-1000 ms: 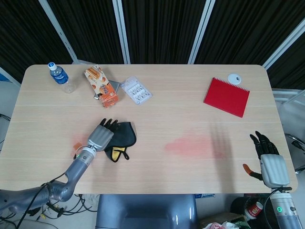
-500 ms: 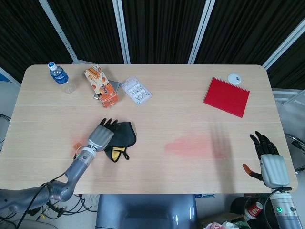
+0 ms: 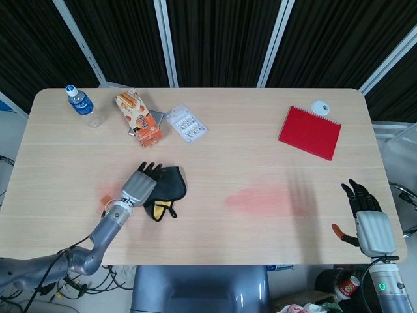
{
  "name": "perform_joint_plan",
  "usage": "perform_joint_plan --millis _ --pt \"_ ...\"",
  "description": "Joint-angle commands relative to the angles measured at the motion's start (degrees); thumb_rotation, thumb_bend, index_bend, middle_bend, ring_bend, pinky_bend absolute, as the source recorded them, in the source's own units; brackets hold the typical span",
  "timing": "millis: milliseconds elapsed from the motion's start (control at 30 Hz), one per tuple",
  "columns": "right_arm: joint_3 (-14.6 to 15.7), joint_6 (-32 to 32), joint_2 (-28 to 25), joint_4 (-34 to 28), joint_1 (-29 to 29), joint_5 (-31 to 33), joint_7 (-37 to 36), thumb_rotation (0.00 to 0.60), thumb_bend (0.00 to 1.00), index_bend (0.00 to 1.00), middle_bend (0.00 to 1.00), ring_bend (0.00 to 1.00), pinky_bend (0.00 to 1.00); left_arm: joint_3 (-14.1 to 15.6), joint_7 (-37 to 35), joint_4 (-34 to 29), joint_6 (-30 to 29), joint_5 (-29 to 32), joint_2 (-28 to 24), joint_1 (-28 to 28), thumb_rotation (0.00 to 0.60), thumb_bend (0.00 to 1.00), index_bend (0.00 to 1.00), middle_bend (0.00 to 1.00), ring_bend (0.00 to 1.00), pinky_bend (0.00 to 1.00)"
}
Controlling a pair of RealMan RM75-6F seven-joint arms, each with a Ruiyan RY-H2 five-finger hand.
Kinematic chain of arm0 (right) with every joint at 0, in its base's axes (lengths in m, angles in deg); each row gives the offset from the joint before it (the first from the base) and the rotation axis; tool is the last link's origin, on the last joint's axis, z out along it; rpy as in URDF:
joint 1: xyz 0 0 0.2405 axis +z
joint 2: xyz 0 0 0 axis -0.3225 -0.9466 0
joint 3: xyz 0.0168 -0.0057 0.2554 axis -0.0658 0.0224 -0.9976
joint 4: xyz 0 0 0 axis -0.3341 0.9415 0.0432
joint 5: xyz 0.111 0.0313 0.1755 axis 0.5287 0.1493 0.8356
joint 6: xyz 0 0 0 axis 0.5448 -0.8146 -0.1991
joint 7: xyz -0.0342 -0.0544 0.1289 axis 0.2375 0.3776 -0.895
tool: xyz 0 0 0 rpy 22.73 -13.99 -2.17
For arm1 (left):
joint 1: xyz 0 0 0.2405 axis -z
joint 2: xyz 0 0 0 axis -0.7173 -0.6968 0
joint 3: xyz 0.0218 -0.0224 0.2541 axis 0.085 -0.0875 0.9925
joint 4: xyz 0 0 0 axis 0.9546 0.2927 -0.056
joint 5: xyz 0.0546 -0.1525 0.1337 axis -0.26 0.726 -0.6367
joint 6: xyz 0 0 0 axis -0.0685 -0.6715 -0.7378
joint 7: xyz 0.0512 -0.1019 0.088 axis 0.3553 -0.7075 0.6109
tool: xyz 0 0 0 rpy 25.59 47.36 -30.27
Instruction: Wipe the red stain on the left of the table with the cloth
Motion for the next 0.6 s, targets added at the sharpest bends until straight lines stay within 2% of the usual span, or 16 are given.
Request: perform_joint_plan --millis 33,167,267,367,533,600 --pt "-0.01 0.00 -0.01 -0.01 -0.01 0.02 -0.01 0.600 0.16 0.00 0.00 0.00 0.14 0.03 0.04 0.10 0.09 0.16 0.04 0.05 0.600 0.20 0.06 0.00 0.00 0.09" --pt "0.00 0.03 -0.01 -0.01 0.00 0.04 0.00 0.600 0.15 0.00 0.00 0.00 0.14 0.12 0.23 0.45 0.31 0.54 0.18 0.11 0.600 0.20 0.08 0.00 0.00 0.11" --pt "0.00 0.06 -0.01 -0.02 0.02 0.03 0.03 0.600 0.15 0.00 0.00 0.00 0.14 0.14 0.32 0.68 0.40 0.78 0.30 0.16 0.600 0.21 0.16 0.06 0.04 0.19" --pt "0.00 0.10 0.00 -0.03 0.02 0.08 -0.01 0.600 0.16 0.00 0.00 0.00 0.14 0.20 0.32 1.00 0.34 0.76 0.53 0.19 0.600 0.28 0.28 0.20 0.16 0.31" --pt "0.00 0.10 -0.03 -0.07 0.02 0.07 0.00 0.600 0.16 0.00 0.00 0.00 0.14 0.60 -0.33 2.01 -0.44 -0.68 1.16 0.11 0.600 0.42 0.51 0.49 0.41 0.53" --pt "0.03 0.12 -0.02 -0.09 0.01 0.09 0.00 0.600 0.16 0.00 0.00 0.00 0.14 0.79 -0.78 2.55 -0.98 -1.53 1.41 -0.03 0.600 0.45 0.56 0.56 0.47 0.58"
